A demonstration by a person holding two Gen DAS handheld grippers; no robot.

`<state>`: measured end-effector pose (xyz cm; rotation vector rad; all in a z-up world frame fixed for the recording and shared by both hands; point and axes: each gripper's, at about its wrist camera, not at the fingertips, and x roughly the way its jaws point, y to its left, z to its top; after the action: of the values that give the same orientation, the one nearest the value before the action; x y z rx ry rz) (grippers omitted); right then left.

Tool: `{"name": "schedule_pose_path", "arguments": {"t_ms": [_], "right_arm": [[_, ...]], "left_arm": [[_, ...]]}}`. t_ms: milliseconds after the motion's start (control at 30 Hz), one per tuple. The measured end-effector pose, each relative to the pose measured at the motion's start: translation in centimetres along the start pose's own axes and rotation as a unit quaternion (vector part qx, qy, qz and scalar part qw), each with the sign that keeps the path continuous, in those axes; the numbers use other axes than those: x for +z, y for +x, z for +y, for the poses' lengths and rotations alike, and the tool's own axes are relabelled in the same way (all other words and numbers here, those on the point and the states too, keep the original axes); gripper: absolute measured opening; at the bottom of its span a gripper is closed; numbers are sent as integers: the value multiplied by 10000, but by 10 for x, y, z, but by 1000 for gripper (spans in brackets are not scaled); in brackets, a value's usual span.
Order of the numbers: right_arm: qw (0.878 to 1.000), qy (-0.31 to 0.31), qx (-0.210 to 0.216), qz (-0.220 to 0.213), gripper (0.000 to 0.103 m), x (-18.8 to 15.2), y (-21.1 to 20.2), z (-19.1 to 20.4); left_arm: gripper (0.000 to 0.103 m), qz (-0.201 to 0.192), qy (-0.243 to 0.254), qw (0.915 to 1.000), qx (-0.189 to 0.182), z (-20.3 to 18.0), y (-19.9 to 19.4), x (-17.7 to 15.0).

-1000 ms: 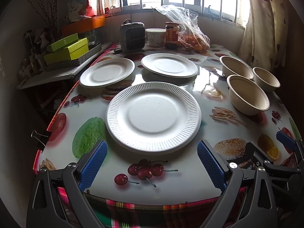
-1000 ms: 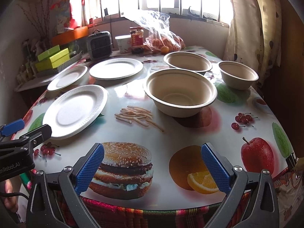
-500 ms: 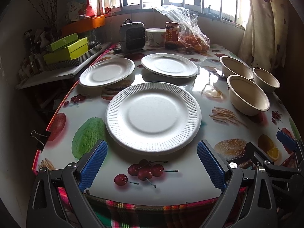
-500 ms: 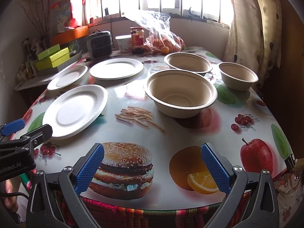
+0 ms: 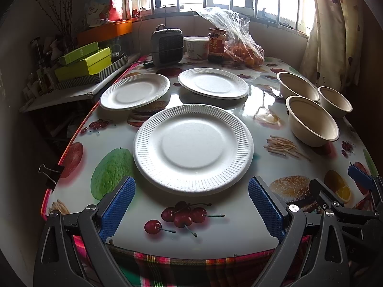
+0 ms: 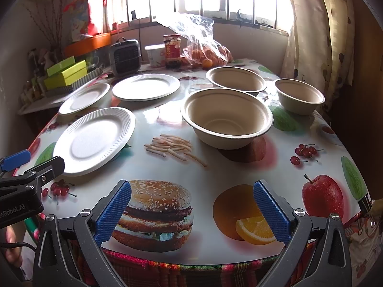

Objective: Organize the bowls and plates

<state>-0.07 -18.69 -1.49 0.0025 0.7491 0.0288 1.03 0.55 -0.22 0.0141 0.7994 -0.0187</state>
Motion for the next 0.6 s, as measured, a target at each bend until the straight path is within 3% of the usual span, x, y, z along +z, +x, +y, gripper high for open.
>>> {"name": "schedule_pose_path", "arguments": {"t_ms": [600], "right_arm": [[10000,5,-3,6,103,1,0,-1]], "left_arm": [[96,-30,0,10000,-40,0,-1,1]]}}
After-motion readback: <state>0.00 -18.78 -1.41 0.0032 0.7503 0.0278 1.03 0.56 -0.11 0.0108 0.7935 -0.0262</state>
